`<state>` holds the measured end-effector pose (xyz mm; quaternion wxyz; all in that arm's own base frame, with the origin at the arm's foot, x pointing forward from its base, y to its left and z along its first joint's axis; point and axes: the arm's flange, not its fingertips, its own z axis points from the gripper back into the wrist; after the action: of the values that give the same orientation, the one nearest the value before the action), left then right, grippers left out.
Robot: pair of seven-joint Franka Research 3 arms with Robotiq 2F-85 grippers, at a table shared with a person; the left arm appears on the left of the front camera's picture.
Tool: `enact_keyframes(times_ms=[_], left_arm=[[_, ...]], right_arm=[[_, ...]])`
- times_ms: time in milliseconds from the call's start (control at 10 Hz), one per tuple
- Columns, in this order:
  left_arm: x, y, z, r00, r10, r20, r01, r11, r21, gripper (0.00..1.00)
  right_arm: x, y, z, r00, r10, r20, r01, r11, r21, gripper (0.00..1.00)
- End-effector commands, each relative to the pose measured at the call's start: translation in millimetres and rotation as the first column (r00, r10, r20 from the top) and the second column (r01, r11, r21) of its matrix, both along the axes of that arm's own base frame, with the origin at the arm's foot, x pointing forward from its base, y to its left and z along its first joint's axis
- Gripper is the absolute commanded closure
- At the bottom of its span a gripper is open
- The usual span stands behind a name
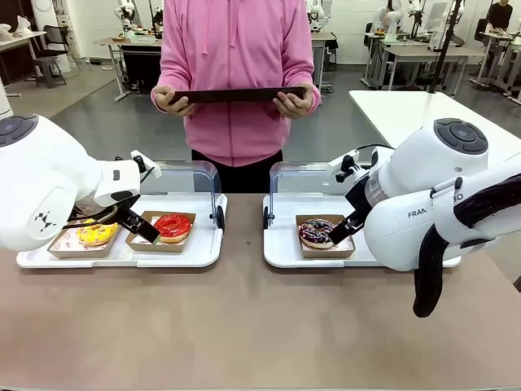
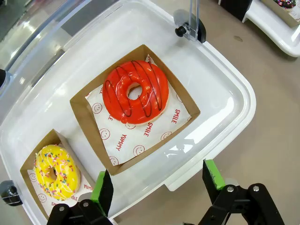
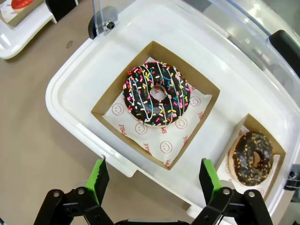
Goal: Provide the desired donut to the person.
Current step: Pick up and lift the Paper togo box containing the Donut pointed at by the person.
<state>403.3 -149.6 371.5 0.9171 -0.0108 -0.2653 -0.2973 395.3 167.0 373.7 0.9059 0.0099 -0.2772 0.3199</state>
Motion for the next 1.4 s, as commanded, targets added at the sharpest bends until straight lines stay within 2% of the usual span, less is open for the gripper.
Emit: enact_keyframes(times_ms=[0,200,300,400,500,700,900,1000,1100,1300], left_arm=[[0,0,0,1.0,0.0,0.0,0.0,1.0,0.0,0.0],[0,0,0,1.0,0.0,0.0,0.0,1.0,0.0,0.0],[0,17,17,1.0,-0.019,0.004,0.019,1.0,0.015,0.0],[-12,44,39,0.992,-0.113,-0.064,0.109,0.992,-0.055,0.0],[-28,70,58,0.987,-0.146,-0.064,0.142,0.987,-0.075,0.0],[-62,119,80,0.966,-0.252,-0.05,0.242,0.958,-0.154,0.0],[-94,155,84,0.948,-0.319,-0.002,0.312,0.927,-0.208,0.0],[-100,168,87,0.939,-0.343,0.036,0.343,0.917,-0.202,0.0],[-106,184,83,0.938,-0.332,0.096,0.345,0.915,-0.209,0.0],[-104,205,86,0.945,-0.289,0.152,0.318,0.92,-0.23,0.0]], right_arm=[[0,0,0,1.0,0.0,0.0,0.0,1.0,0.0,0.0],[0,0,0,1.0,0.0,0.0,0.0,1.0,0.0,0.0],[-1,-12,19,0.999,0.046,-0.022,-0.046,0.999,0.01,0.0],[-7,-46,46,0.989,0.125,-0.078,-0.122,0.991,0.047,0.0],[-17,-77,70,0.975,0.2,-0.099,-0.191,0.977,0.095,0.0],[-35,-124,105,0.947,0.316,-0.058,-0.306,0.942,0.138,0.0],[-53,-165,123,0.932,0.362,0.013,-0.359,0.919,0.162,0.0],[-60,-184,130,0.928,0.366,0.07,-0.373,0.907,0.198,0.0],[-69,-203,132,0.922,0.366,0.126,-0.386,0.895,0.223,0.0],[-69,-215,130,0.921,0.35,0.174,-0.384,0.89,0.246,0.0]])
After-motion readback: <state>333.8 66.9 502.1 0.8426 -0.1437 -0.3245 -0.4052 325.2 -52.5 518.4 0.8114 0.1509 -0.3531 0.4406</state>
